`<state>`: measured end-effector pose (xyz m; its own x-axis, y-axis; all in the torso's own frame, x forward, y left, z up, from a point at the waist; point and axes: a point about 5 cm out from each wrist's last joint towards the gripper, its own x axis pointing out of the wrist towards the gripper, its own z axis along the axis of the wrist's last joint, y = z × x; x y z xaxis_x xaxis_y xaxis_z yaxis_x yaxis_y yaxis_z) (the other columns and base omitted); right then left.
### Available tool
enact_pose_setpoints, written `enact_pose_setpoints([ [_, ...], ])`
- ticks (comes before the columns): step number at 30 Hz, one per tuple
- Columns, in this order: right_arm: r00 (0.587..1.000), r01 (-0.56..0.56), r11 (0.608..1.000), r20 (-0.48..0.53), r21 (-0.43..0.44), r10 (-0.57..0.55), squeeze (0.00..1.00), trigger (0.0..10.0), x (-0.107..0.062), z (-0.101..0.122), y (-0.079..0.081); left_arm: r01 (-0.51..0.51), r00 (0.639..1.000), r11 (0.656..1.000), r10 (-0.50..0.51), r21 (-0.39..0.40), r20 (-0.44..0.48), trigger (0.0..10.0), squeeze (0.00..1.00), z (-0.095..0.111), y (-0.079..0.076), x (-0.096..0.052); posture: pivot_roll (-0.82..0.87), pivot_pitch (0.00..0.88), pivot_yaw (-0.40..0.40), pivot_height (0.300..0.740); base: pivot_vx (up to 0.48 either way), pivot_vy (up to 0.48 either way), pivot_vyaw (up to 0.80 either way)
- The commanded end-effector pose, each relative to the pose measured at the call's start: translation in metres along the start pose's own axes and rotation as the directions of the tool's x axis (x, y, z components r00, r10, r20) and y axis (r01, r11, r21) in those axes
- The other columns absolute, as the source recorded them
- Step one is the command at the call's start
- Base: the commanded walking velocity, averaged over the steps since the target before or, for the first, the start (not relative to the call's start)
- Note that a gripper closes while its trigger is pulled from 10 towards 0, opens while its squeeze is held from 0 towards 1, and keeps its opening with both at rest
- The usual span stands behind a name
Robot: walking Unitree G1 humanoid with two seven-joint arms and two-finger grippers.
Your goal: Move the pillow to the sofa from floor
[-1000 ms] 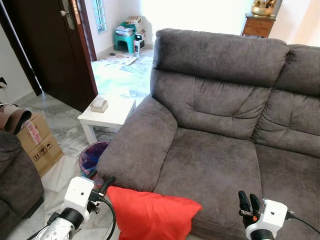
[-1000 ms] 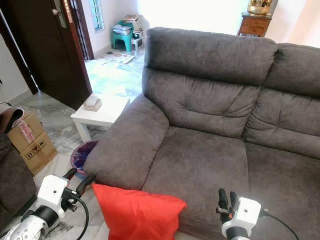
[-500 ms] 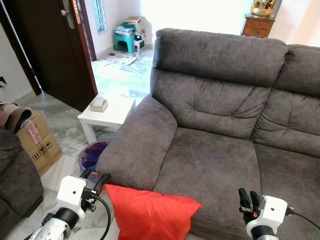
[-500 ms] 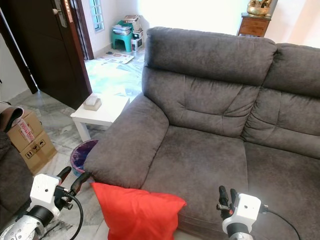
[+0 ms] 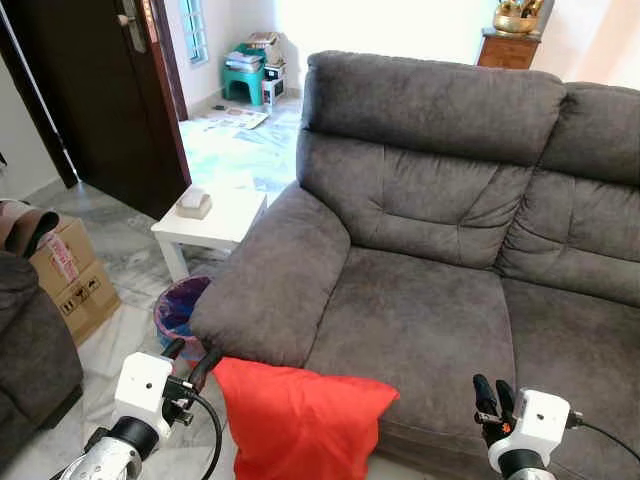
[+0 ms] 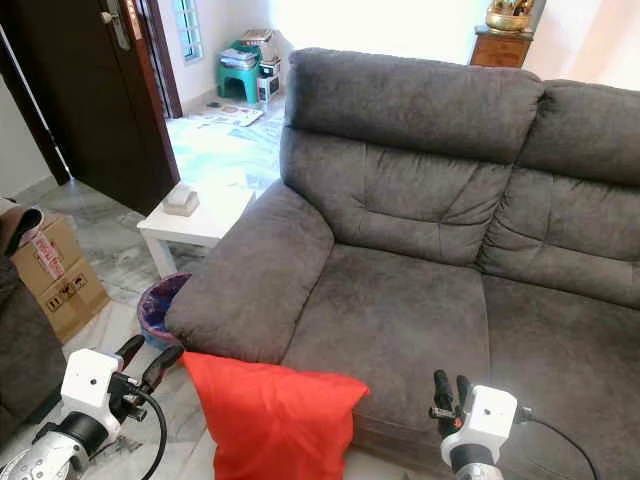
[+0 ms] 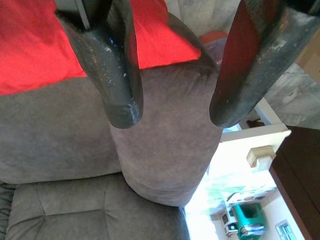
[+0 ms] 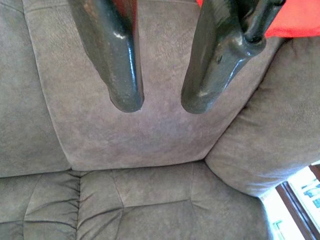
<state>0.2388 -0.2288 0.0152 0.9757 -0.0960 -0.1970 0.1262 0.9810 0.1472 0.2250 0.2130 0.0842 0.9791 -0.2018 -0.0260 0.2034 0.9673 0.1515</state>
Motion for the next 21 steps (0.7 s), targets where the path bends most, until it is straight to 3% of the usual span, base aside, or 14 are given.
enact_pose_setpoints([
  [1, 1.000, -0.005, 1.000, -0.031, -0.014, 0.004, 0.00, 10.0, 0.0029, -0.0014, -0.0004, 0.012, 1.000, 1.000, -0.012, 0.001, -0.002, 10.0, 0.00, 0.0013, -0.0009, -0.0002, 0.12, 0.064, -0.022, 0.674, 0.000, 0.000, 0.00],
  [21, 0.999, -0.039, 0.999, -0.027, -0.016, 0.038, 0.00, 10.0, 0.0068, 0.0012, 0.0044, -0.026, 1.000, 1.000, 0.025, -0.012, -0.008, 10.0, 0.00, 0.0035, 0.0059, 0.0008, 0.13, 0.062, -0.027, 0.659, 0.000, 0.000, 0.00],
])
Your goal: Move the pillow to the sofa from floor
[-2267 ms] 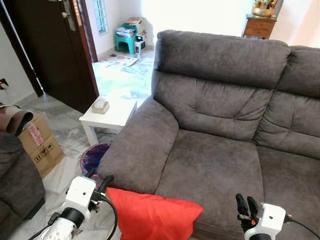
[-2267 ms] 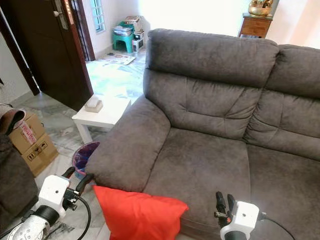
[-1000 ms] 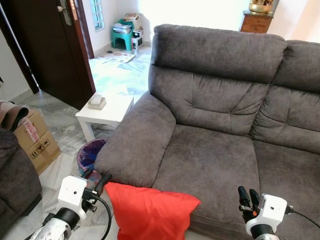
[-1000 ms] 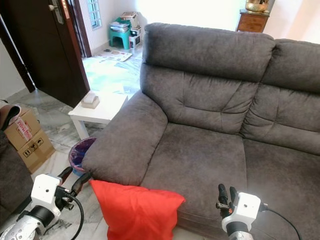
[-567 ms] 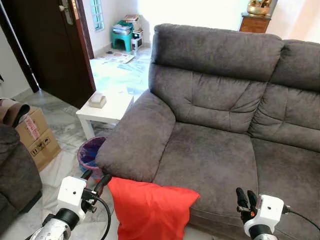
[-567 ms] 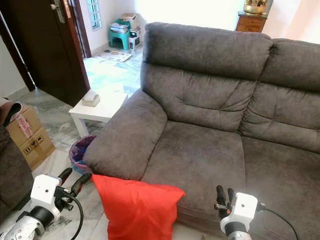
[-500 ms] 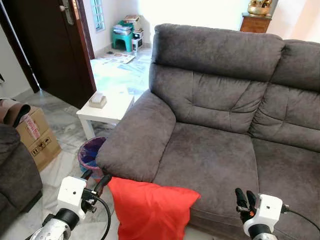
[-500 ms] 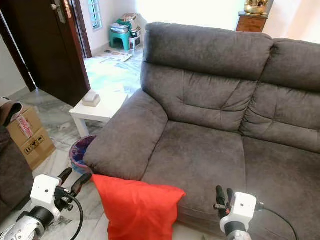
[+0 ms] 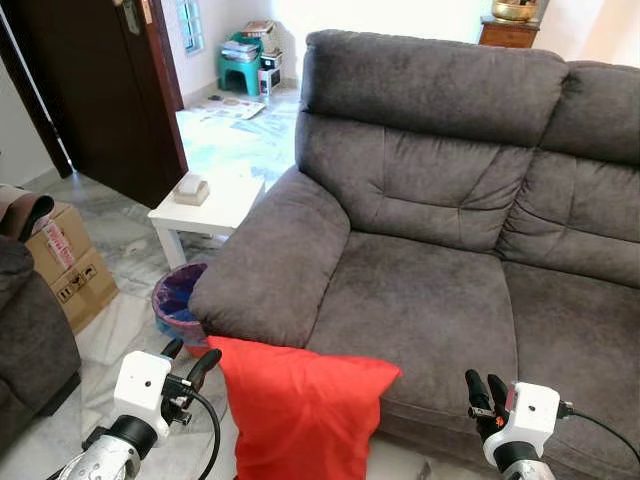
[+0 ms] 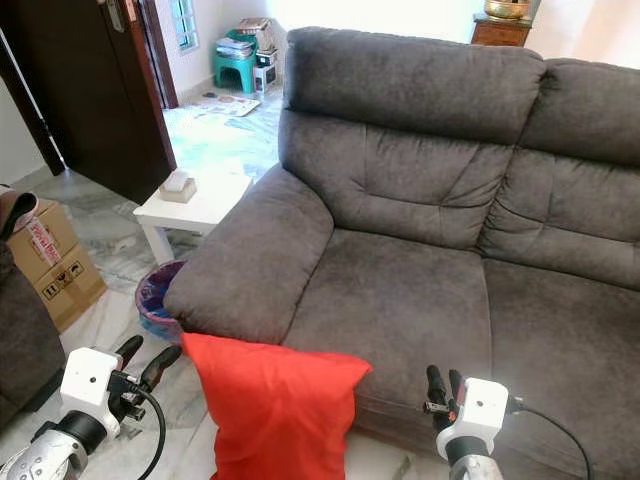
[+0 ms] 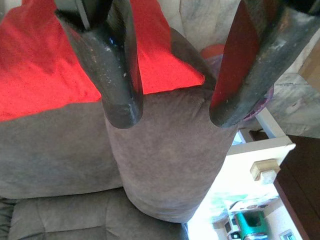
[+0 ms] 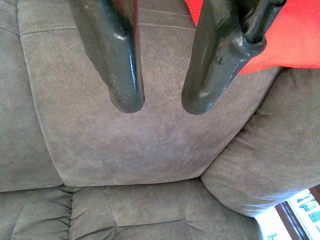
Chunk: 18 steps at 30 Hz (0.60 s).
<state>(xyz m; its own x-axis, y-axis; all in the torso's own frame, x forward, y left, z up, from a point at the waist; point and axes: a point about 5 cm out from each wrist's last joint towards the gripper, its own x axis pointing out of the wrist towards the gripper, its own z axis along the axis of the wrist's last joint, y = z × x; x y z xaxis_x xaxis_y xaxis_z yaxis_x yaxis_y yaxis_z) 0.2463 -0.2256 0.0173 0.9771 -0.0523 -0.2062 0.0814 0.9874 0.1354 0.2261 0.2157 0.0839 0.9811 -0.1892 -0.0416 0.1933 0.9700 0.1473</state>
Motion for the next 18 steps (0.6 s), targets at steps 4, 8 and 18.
enact_pose_setpoints([
  [4, 1.000, -0.005, 1.000, -0.012, 0.003, 0.005, 0.00, 10.0, 0.0014, -0.0005, 0.0005, -0.029, 1.000, 0.999, 0.029, -0.025, 0.008, 10.0, 0.00, 0.0047, 0.0039, 0.0009, 0.12, 0.062, -0.027, 0.659, 0.000, 0.000, 0.00],
  [8, 1.000, -0.009, 1.000, -0.012, -0.005, 0.009, 0.00, 10.0, 0.0024, 0.0005, 0.0001, -0.031, 0.999, 0.999, 0.031, -0.023, 0.012, 10.0, 0.00, 0.0057, 0.0047, 0.0015, 0.13, 0.060, -0.026, 0.659, 0.000, 0.000, 0.00],
  [18, 0.999, -0.026, 1.000, -0.024, -0.007, 0.026, 0.00, 10.0, 0.0023, -0.0031, 0.0067, -0.055, 0.998, 0.997, 0.056, -0.049, 0.012, 10.0, 0.00, 0.0074, 0.0081, 0.0023, 0.13, 0.058, -0.024, 0.659, 0.000, 0.000, 0.00],
])
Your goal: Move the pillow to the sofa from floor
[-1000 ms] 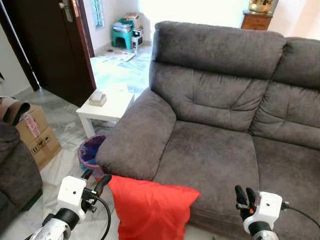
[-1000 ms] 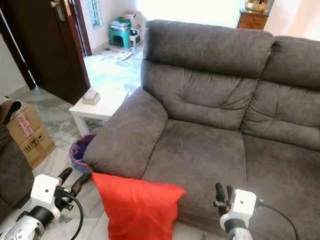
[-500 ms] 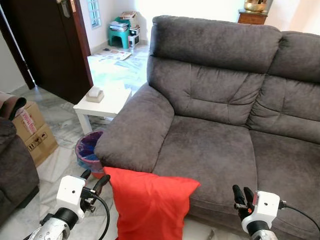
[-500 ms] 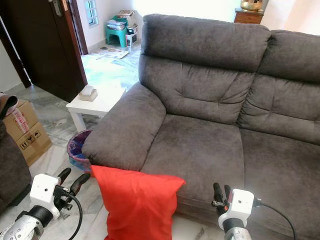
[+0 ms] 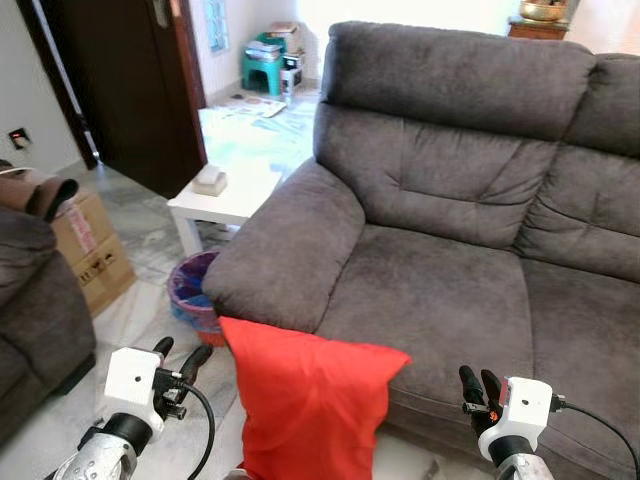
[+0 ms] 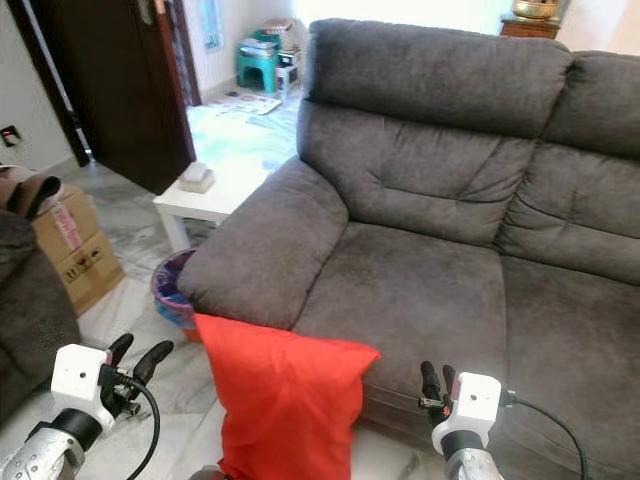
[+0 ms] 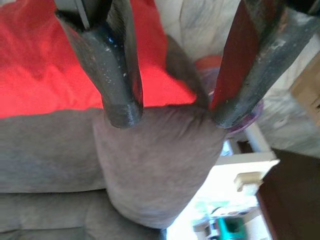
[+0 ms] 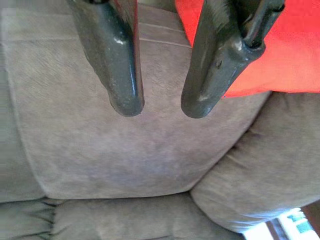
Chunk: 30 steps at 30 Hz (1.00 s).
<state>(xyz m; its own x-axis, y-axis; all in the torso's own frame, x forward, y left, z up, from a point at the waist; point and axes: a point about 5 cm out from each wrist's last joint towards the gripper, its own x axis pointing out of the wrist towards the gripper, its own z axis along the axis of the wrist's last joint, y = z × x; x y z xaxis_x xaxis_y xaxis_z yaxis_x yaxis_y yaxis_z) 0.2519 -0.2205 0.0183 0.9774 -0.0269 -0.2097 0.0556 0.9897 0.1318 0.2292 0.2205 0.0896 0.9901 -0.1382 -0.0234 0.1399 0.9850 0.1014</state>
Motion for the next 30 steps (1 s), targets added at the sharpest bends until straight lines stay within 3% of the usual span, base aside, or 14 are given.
enact_pose_setpoints([
  [1, 1.000, -0.003, 1.000, -0.016, 0.001, 0.003, 0.00, 10.0, -0.0026, -0.0045, 0.0014, -0.002, 1.000, 1.000, 0.002, 0.000, 0.002, 10.0, 0.00, 0.0025, 0.0018, 0.0005, 0.13, 0.058, -0.024, 0.659, 0.000, 0.000, 0.00],
  [24, 0.999, -0.019, 1.000, -0.047, -0.021, 0.018, 0.00, 10.0, -0.0003, -0.0077, 0.0049, -0.013, 1.000, 0.999, 0.013, 0.036, -0.009, 10.0, 0.00, 0.0006, 0.0044, -0.0043, 0.13, 0.065, -0.021, 0.644, 0.000, 0.000, 0.00],
  [30, 0.999, -0.031, 0.999, -0.035, -0.021, 0.030, 0.00, 10.0, 0.0004, -0.0075, 0.0082, -0.015, 1.000, 0.999, 0.016, 0.042, -0.007, 10.0, 0.00, 0.0007, 0.0053, -0.0040, 0.13, 0.065, -0.017, 0.619, 0.000, 0.000, 0.00],
])
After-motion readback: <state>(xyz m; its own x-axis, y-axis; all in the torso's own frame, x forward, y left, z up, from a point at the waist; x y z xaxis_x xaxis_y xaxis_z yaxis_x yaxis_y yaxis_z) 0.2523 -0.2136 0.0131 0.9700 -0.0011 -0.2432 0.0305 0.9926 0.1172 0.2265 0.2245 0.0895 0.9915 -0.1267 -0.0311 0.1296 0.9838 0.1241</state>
